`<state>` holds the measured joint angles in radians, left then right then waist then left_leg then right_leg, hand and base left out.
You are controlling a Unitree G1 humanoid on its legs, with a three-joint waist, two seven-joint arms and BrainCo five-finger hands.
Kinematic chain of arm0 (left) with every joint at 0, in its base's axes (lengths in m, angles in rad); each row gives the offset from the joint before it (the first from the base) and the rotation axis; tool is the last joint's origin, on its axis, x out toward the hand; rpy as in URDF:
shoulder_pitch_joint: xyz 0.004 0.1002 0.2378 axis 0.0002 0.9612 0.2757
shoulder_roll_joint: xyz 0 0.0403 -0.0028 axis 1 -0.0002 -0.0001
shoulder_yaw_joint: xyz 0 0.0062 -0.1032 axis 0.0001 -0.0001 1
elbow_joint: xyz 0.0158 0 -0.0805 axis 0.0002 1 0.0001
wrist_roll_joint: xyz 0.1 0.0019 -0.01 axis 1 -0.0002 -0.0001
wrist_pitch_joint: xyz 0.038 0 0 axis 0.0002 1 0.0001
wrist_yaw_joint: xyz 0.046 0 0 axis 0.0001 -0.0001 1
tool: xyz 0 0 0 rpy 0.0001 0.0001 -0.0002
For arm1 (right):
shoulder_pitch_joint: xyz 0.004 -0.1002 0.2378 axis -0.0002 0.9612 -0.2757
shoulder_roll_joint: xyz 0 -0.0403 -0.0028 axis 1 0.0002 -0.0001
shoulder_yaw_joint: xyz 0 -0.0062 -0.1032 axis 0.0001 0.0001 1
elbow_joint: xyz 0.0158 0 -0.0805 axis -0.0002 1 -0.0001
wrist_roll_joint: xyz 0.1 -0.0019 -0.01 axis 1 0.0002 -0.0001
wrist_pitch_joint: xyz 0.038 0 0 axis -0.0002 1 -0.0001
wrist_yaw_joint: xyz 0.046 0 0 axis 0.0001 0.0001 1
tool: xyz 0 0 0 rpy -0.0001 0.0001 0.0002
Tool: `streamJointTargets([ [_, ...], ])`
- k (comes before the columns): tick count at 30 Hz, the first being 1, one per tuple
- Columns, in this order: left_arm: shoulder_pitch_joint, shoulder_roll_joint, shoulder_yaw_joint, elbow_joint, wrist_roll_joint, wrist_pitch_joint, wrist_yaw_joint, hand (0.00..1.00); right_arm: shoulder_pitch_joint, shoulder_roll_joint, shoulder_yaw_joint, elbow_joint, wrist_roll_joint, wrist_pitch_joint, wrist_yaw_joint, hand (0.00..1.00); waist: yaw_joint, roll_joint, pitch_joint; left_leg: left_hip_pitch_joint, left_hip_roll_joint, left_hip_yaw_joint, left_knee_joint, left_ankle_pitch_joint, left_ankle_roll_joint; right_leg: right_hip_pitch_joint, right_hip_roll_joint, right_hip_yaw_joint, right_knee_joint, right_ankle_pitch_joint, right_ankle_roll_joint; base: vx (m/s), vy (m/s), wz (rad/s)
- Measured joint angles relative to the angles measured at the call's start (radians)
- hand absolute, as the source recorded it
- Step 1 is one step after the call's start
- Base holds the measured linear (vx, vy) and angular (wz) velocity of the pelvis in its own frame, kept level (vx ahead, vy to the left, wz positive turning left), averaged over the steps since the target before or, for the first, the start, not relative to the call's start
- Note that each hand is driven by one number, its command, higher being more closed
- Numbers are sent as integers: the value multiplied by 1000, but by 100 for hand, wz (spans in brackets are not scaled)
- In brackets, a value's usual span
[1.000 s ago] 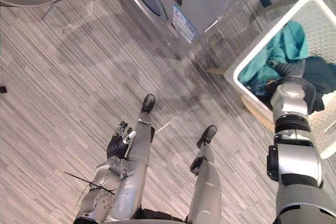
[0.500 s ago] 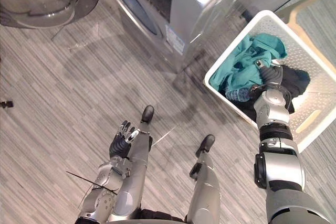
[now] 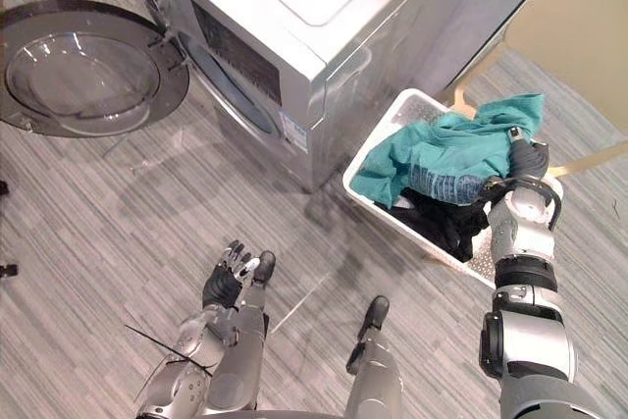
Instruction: Pick up the laundry basket with both hands and put the clothes into the washing machine.
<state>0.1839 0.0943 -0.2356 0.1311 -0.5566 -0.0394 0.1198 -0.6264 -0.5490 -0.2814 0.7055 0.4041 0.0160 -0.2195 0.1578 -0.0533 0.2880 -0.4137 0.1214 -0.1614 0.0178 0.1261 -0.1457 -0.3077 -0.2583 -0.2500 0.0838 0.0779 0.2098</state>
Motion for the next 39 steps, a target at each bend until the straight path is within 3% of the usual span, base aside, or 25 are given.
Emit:
streamJointTargets([
  [12, 20, 8, -1, 42, 20, 25, -33, 0, 131, 83, -39, -232, -21, -9, 1, 100, -30, 10, -135, 109, -20, -9, -59, 15, -1, 98, -23, -21, -6, -21, 13, 7, -19, 6],
  [22, 23, 7, 9, 57, 52, 35, -34, 0, 182, 113, -39, -467, 19, -17, 7, 100, -33, 23, -219, 193, -20, -5, -90, 15, -1, 176, -21, -22, -34, -23, 16, 0, -2, 0],
  [30, 39, -34, 128, -169, 69, 31, -17, 0, 181, 107, -40, -616, 43, -74, 10, 100, -35, 50, -277, 252, -25, -32, -109, 14, -1, 252, -24, -59, -36, -47, 13, -8, -6, 11],
  [33, 40, -33, 189, -326, 166, 23, -4, 0, 155, 105, -38, -615, 69, -78, 29, 100, -33, 60, -293, 260, -27, -45, -110, 14, -2, 273, -24, -82, -42, -52, 13, -29, -17, 20],
  [36, 25, -19, 289, -483, 274, -19, 28, 0, 113, 78, -31, -615, 79, -78, 39, 100, -32, 70, -300, 269, -33, -60, -110, 15, -2, 305, -25, -99, -54, -51, 14, 1, -15, 17],
  [39, -6, 31, 323, -588, 343, -51, 67, 0, 62, 43, -14, -615, 83, -78, 51, 100, -26, 76, -311, 271, -34, -73, -110, 15, -2, 313, -23, -109, -62, -49, 17, -10, -21, 13],
])
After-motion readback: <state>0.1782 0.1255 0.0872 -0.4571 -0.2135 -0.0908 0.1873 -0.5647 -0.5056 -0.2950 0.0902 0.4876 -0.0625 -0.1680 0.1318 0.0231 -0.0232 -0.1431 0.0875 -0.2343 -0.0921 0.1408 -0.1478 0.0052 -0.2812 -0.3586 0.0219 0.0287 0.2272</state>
